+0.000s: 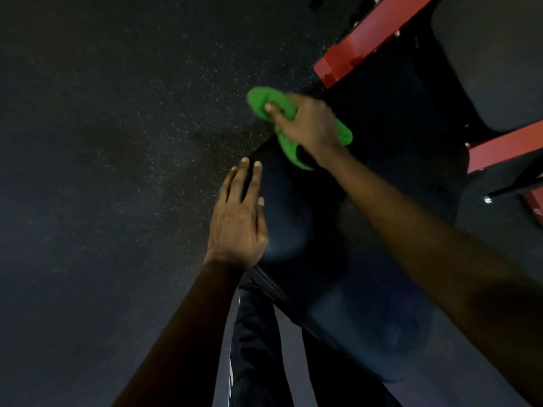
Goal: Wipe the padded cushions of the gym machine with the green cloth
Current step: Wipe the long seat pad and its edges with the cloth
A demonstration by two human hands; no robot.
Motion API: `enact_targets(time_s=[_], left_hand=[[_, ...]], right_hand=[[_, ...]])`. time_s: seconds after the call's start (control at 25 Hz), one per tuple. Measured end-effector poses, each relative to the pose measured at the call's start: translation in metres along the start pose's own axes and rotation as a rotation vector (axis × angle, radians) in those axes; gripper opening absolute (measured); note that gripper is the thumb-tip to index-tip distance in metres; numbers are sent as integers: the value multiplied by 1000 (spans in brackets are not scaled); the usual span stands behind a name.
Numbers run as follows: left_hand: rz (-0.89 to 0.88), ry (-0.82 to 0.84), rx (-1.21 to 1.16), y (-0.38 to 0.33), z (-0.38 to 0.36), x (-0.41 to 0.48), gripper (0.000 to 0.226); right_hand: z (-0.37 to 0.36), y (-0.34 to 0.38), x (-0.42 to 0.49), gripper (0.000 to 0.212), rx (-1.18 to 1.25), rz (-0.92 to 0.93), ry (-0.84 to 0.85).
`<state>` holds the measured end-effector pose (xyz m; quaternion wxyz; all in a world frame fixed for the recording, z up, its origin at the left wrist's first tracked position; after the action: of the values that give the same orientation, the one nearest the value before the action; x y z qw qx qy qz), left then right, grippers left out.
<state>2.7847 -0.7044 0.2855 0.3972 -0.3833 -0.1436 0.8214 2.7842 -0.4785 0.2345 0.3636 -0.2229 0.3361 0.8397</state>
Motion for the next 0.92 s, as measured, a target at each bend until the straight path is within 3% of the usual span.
enact_targets(time_s=[0.12, 0.24, 0.4, 0.56, 0.68, 0.84, 0.92], left_hand=[[3, 13, -4, 0, 0, -1, 58], [11, 16, -17, -1, 1, -1, 58], [-2, 20, -15, -2, 2, -1, 57], [9, 24, -23, -3, 2, -2, 57], [0, 18, -33, -3, 2, -2, 57], [-16, 9, -18, -1, 1, -1, 57], [2, 14, -17, -2, 0, -2, 57]], right_hand=[[25, -29, 25, 52, 33, -117, 39], [1, -4, -19, 55, 25, 28, 37], [-31, 4, -81, 53, 59, 221, -103], [-3, -11, -13, 43, 98, 4, -95], [2, -6, -10, 50, 127, -84, -65], [-38, 21, -86, 53, 55, 189, -82], [-32, 9, -65, 51, 78, 142, -117]])
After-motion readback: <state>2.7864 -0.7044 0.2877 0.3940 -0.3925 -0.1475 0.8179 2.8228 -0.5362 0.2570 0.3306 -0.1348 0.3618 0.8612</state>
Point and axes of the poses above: each hand's wrist, its own x-axis towards the middle knuckle, its own z-axis out of the back of the hand, y = z × x, the point moved 2 cm from there along x, towards the middle knuckle, and after that the axes turned 14 degrees about y, right-handed, at the moved point
